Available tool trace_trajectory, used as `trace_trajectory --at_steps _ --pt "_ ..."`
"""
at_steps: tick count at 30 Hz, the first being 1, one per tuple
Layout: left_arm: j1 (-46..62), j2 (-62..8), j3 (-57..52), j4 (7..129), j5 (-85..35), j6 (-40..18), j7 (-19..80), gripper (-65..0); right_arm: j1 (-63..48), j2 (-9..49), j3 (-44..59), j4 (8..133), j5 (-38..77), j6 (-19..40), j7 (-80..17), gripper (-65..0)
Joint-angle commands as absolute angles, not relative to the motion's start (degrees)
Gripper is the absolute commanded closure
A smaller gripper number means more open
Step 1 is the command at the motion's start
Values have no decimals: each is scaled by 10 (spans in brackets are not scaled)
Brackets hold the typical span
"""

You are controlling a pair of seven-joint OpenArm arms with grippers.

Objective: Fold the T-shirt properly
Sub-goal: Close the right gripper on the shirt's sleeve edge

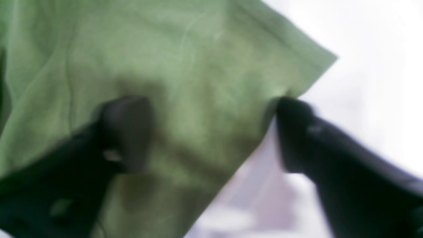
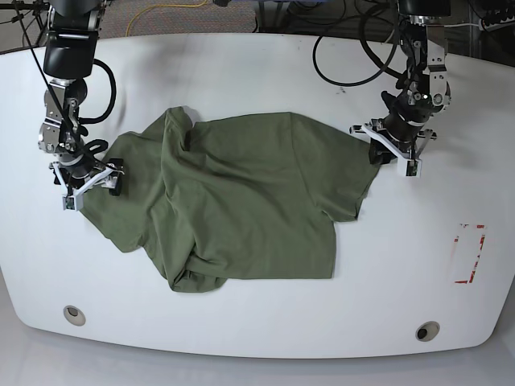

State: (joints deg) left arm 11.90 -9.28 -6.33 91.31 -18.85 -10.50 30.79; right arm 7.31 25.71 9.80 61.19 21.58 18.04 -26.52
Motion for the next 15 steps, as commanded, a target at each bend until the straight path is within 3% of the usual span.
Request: trace_trajectory --at_steps 1,5,11,15 --pt "113 -99 -68 933 -192 -109 294 -73 68 256 93 608 226 192 -319 -335" --pt "113 -100 -74 935 -192 -110 295 -69 67 255 93 615 225 190 -319 -174" --pt "104 -99 -75 944 -190 -110 298 -64 65 256 95 647 216 184 -320 -188" --pt "99 -97 -73 946 -191 -111 300 -60 65 257 96 652 215 183 -318 -157"
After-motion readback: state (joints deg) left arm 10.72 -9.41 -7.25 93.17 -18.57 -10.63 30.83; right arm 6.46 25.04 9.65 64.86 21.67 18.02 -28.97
